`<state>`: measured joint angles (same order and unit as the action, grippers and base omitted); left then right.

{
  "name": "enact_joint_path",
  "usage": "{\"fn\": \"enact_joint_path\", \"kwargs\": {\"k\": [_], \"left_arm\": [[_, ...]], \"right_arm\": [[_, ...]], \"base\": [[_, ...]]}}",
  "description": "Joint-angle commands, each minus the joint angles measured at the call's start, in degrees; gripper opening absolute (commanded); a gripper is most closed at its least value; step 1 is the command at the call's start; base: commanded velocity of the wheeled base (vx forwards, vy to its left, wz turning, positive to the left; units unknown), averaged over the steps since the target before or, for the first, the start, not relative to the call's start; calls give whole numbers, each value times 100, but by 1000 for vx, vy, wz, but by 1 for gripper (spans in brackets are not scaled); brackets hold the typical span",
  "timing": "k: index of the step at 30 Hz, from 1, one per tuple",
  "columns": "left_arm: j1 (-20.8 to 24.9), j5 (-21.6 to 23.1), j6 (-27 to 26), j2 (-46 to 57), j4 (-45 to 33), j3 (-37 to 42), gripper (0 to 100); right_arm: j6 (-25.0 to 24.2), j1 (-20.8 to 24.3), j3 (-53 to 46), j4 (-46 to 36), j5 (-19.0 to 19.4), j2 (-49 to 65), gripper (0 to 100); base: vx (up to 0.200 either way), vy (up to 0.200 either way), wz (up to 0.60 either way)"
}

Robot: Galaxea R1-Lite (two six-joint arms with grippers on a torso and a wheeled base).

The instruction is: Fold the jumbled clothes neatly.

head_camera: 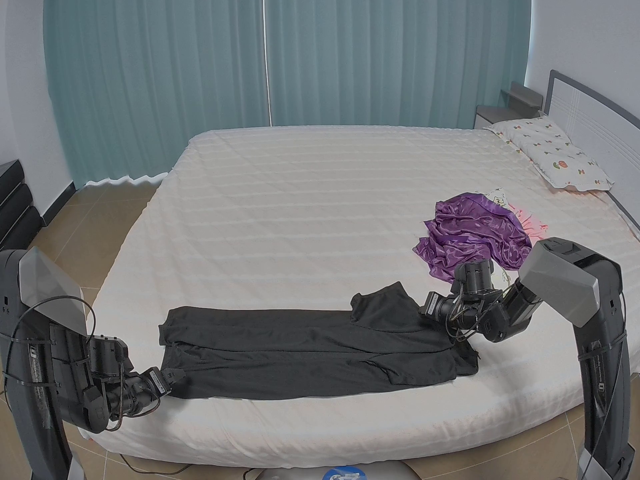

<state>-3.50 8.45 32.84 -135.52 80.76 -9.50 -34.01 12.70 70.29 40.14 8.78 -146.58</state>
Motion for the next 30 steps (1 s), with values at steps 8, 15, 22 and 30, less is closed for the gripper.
{"fn": "enact_joint_path", "kwargs": {"k": [8,15,22,30], "left_arm": [[-2,-1,3,-9,1,0,100],[-2,-10,3,-9,1,0,100],[-2,-1,12,-9,1,0,100],[-2,-1,12,-9,1,0,100]], "right_arm": [[9,-22,-631,29,45,455,0],[44,-84,-886,29,54,595,0],[105,-84,-1255,283,54,675,0],[202,-75,-1571,486,54,701,0]], "base": [[0,0,0],[0,0,0],[0,0,0],[0,0,0]]}}
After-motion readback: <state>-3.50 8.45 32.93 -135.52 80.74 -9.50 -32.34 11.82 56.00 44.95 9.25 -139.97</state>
